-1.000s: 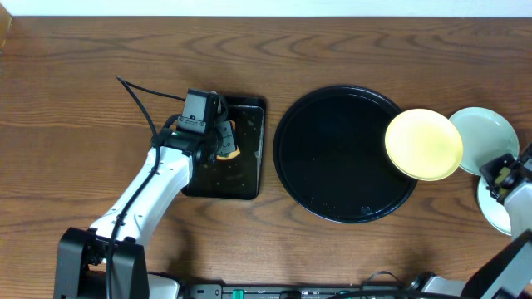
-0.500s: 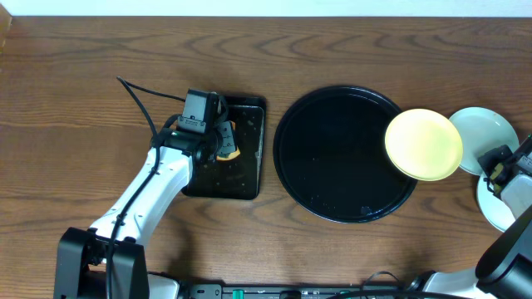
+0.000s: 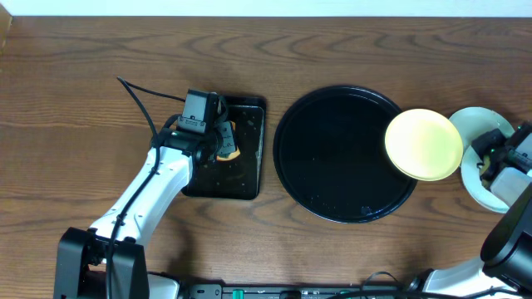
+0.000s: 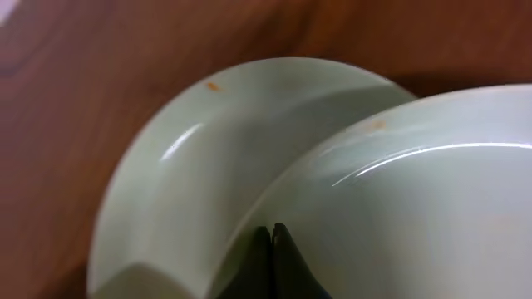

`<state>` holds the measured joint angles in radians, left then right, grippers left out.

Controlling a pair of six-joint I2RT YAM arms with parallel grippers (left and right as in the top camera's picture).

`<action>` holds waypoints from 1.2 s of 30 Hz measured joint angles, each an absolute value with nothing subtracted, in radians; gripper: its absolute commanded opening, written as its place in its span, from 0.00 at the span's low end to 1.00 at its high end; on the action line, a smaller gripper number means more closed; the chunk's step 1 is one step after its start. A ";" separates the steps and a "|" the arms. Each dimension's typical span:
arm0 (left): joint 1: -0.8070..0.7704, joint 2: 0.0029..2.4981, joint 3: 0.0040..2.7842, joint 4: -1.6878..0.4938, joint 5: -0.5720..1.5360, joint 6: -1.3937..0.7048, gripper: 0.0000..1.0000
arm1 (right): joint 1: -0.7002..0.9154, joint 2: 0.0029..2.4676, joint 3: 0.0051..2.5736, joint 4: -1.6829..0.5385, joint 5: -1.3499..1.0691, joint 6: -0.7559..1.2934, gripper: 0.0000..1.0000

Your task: Clean dirty plates on tray and stack at the side

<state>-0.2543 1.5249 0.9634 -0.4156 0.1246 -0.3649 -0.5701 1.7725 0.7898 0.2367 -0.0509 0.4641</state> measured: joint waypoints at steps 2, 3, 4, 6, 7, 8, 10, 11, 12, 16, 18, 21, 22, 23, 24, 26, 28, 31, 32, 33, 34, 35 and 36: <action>-0.254 1.525 0.963 -0.416 0.125 -0.365 0.09 | -0.559 1.773 0.789 0.261 -0.053 0.466 0.08; -0.254 1.525 0.963 -0.416 0.125 -0.365 0.08 | -0.553 1.773 0.789 0.274 -0.053 0.469 0.09; -0.254 1.525 0.963 -0.416 0.124 -0.365 0.08 | -0.545 1.773 0.789 0.288 -0.052 0.467 0.10; -0.254 1.525 0.963 -0.416 0.125 -0.365 0.08 | -0.530 1.773 0.789 0.314 -0.054 0.468 0.10; -0.254 1.525 0.963 -0.416 0.125 -0.365 0.09 | -0.523 1.773 0.789 0.324 -0.055 0.468 0.11; -0.254 1.525 0.963 -0.416 0.125 -0.365 0.08 | -0.515 1.773 0.789 0.336 -0.056 0.469 0.11; -0.254 1.525 0.963 -0.416 0.125 -0.365 0.08 | -0.505 1.773 0.789 0.355 -0.057 0.469 0.16; -0.254 1.525 0.963 -0.416 0.125 -0.365 0.08 | -0.503 1.773 0.789 0.361 -0.058 0.469 0.19; -0.254 1.525 0.963 -0.416 0.125 -0.365 0.08 | -0.502 1.773 0.789 0.362 -0.057 0.470 0.20; -0.254 1.525 0.963 -0.416 0.125 -0.365 0.09 | -0.501 1.773 0.790 0.358 -0.068 0.434 0.34; -0.254 1.525 0.963 -0.416 0.125 -0.365 0.08 | -0.501 1.772 0.794 0.317 -0.084 0.401 0.38; -0.254 1.525 0.963 -0.416 0.125 -0.364 0.09 | -0.503 1.755 0.807 0.163 -0.097 0.361 0.39; -0.254 1.525 0.963 -0.416 0.125 -0.365 0.08 | -0.505 1.742 0.807 0.123 -0.098 0.355 0.40; -0.254 1.525 0.963 -0.416 0.125 -0.365 0.08 | -0.509 1.724 0.809 0.089 -0.096 0.350 0.40; -0.254 1.525 0.963 -0.416 0.125 -0.365 0.08 | -0.513 1.703 0.809 0.058 -0.093 0.345 0.40; -0.254 1.525 0.963 -0.416 0.125 -0.365 0.08 | -0.524 1.634 0.812 -0.022 -0.072 0.339 0.40; -0.254 1.525 0.963 -0.416 0.125 -0.365 0.09 | -0.536 1.549 0.820 -0.098 -0.034 0.335 0.39; -0.254 1.525 0.963 -0.416 0.125 -0.365 0.08 | -0.544 1.434 0.837 -0.233 0.045 0.337 0.34; -0.254 1.525 0.963 -0.416 0.125 -0.365 0.08 | -0.544 1.412 0.839 -0.279 0.062 0.342 0.30; -0.254 1.525 0.963 -0.416 0.125 -0.364 0.08 | -0.544 1.377 0.846 -0.360 0.099 0.356 0.26; -0.254 1.525 0.963 -0.416 0.125 -0.365 0.09 | -0.544 1.354 0.847 -0.429 0.130 0.380 0.25; -0.254 1.525 0.963 -0.416 0.125 -0.365 0.08 | -0.546 1.342 0.846 -0.478 0.155 0.394 0.25; -0.254 1.525 0.963 -0.416 0.125 -0.365 0.08 | -0.548 1.339 0.846 -0.517 0.175 0.409 0.25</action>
<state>-0.2543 1.5249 0.9634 -0.4160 0.1246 -0.3649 -0.5480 1.3392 0.8463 -0.5175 0.1753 0.4088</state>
